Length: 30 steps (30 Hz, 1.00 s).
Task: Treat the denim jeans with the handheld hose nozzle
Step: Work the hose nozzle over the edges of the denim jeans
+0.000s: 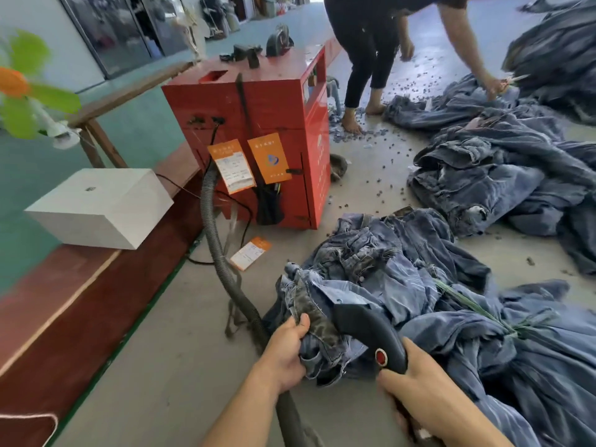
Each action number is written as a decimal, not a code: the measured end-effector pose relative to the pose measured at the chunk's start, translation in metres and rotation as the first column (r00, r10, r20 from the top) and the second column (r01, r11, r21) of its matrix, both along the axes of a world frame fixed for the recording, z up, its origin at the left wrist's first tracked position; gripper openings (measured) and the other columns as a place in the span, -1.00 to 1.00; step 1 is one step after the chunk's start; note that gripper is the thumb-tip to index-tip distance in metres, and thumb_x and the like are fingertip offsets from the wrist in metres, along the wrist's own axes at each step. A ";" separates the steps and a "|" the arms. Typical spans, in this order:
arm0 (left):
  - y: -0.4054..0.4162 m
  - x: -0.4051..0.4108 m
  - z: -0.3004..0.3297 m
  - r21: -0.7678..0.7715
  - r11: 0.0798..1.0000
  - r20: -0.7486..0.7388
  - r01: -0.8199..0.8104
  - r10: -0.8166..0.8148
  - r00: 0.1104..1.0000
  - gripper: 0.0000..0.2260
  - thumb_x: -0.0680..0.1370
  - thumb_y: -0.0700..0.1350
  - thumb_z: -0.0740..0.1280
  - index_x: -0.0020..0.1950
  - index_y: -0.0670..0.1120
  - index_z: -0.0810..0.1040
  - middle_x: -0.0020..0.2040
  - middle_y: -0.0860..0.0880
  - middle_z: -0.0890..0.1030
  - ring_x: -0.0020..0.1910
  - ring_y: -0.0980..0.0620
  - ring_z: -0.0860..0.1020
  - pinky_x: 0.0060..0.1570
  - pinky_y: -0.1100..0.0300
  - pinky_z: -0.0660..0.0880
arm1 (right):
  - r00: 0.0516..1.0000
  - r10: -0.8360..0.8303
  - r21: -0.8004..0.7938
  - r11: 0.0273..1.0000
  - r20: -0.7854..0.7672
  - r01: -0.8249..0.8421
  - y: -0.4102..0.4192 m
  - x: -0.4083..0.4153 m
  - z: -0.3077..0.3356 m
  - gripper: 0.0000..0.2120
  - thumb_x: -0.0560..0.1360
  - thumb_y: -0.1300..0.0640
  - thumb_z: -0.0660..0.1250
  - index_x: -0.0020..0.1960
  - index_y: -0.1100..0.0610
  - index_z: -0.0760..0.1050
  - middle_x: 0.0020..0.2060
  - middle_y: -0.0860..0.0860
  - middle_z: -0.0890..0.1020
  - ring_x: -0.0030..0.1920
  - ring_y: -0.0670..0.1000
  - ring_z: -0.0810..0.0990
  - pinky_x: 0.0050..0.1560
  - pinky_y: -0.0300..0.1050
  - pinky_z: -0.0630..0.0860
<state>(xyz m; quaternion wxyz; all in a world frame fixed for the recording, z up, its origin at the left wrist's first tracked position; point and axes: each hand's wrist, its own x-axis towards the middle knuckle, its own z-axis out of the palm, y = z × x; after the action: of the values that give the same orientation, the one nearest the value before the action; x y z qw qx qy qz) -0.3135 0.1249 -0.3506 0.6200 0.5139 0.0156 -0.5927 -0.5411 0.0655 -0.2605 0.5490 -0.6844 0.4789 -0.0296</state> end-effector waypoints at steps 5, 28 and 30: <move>-0.009 0.005 0.001 0.008 1.000 0.000 -0.013 0.013 1.000 -0.76 0.75 -0.12 0.14 0.35 -0.11 0.51 0.16 -0.22 0.71 0.06 -0.20 0.72 -0.12 -0.06 0.67 | 0.996 0.080 0.026 0.997 -0.041 -0.079 -0.004 -0.019 0.000 -0.76 0.41 0.16 0.46 0.05 0.10 0.53 -0.33 -0.06 0.61 -0.40 -0.19 0.50 -0.34 -0.32 0.39; 0.002 -0.013 0.011 -0.028 0.991 0.222 0.135 -0.125 0.967 -0.76 0.74 -0.19 0.15 0.37 -0.10 0.50 0.24 -0.16 0.69 0.23 -0.17 0.66 0.30 -0.15 0.54 | 0.995 0.095 -0.008 0.995 0.005 -0.095 -0.016 0.008 0.026 -0.76 0.37 0.00 0.36 0.02 0.00 0.46 -0.49 -0.04 0.57 -0.53 -0.03 0.50 -0.50 -0.19 0.39; 0.005 -0.017 0.009 -0.033 0.987 0.224 0.159 -0.148 0.963 -0.77 0.74 -0.19 0.16 0.36 -0.10 0.50 0.23 -0.18 0.69 0.22 -0.18 0.66 0.21 -0.12 0.59 | 0.992 0.121 -0.039 0.992 -0.019 -0.122 -0.020 0.028 0.022 -0.79 0.44 0.02 0.38 0.02 0.05 0.44 -0.41 -0.02 0.58 -0.49 -0.02 0.51 -0.46 -0.13 0.44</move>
<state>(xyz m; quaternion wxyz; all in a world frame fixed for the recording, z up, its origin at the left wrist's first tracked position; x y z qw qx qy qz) -0.3301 0.1298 -0.3420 0.5829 0.5605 -0.1080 -0.5783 -0.5135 0.0458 -0.2386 0.5319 -0.7234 0.4402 -0.0001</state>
